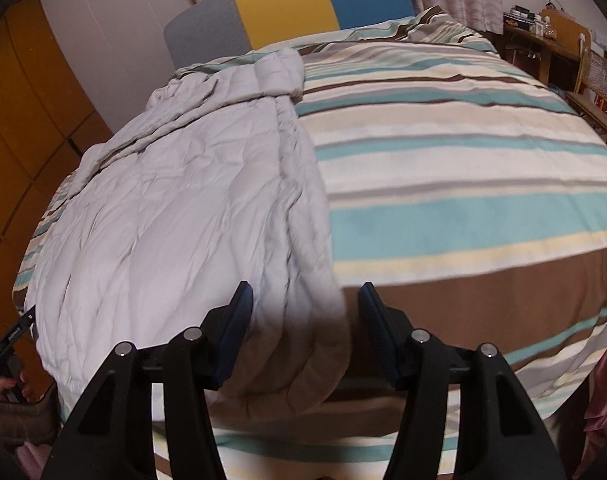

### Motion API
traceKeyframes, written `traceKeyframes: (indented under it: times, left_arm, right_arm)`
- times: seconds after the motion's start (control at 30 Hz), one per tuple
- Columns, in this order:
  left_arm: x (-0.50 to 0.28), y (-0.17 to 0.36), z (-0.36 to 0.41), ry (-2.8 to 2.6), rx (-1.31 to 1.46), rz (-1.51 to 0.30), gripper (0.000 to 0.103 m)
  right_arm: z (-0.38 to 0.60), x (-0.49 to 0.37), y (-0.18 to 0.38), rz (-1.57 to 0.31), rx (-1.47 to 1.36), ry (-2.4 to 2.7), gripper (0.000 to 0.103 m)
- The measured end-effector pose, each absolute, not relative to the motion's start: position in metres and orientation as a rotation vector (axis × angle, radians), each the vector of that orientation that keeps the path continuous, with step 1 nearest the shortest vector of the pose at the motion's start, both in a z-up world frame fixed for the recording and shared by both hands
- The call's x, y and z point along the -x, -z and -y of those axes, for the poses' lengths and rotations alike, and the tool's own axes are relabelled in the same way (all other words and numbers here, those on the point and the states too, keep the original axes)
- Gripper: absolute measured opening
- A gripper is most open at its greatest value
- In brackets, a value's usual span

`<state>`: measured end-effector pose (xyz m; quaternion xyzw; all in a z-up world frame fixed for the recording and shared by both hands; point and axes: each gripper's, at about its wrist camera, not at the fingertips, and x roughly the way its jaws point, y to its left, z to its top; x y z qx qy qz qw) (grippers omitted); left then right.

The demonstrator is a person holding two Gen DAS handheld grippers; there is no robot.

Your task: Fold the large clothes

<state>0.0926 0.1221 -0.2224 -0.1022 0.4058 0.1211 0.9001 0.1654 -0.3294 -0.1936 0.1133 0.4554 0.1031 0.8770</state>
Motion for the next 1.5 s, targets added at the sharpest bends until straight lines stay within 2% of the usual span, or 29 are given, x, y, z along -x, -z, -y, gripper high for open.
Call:
traceKeyframes:
  times: [0.07, 0.1, 0.13, 0.2, 0.23, 0.33, 0.43, 0.53, 0.93, 1.27, 1.5]
  left_arm:
    - [-0.090, 0.225, -0.120, -0.241, 0.220, -0.843, 0.087]
    - [-0.089, 0.225, -0.119, -0.238, 0.219, -0.840, 0.082]
    - [-0.089, 0.224, -0.117, -0.229, 0.214, -0.839, 0.072]
    - [-0.090, 0.222, -0.109, -0.215, 0.170, -0.840, 0.061]
    - [-0.090, 0.220, -0.104, -0.209, 0.146, -0.834, 0.051]
    - [-0.092, 0.213, -0.097, -0.203, 0.112, -0.819, 0.033]
    - [-0.095, 0.200, -0.104, -0.190, 0.166, -0.796, 0.023]
    - [-0.102, 0.182, -0.114, -0.167, 0.232, -0.765, 0.019]
    - [-0.175, 0.107, -0.134, -0.095, 0.302, -0.632, 0.019]
    - [-0.272, 0.094, -0.169, -0.082, 0.376, -0.666, 0.019]
    - [-0.342, 0.100, -0.193, -0.112, 0.421, -0.700, 0.019]
  right_arm:
    - [0.324, -0.162, 0.198, -0.944, -0.239, -0.228, 0.054]
    - [0.321, -0.162, 0.199, -0.943, -0.233, -0.227, 0.049]
    - [0.319, -0.161, 0.198, -0.939, -0.223, -0.229, 0.041]
    - [0.313, -0.160, 0.195, -0.933, -0.204, -0.246, 0.033]
    - [0.312, -0.160, 0.194, -0.928, -0.199, -0.247, 0.030]
    - [0.314, -0.164, 0.190, -0.913, -0.240, -0.262, 0.021]
    - [0.319, -0.169, 0.181, -0.893, -0.318, -0.294, 0.016]
    - [0.316, -0.176, 0.166, -0.858, -0.346, -0.333, 0.015]
    - [0.298, -0.244, 0.112, -0.725, -0.418, -0.390, 0.015]
    - [0.311, -0.350, 0.112, -0.739, -0.604, -0.347, 0.015]
    - [0.315, -0.412, 0.125, -0.753, -0.620, -0.294, 0.015]
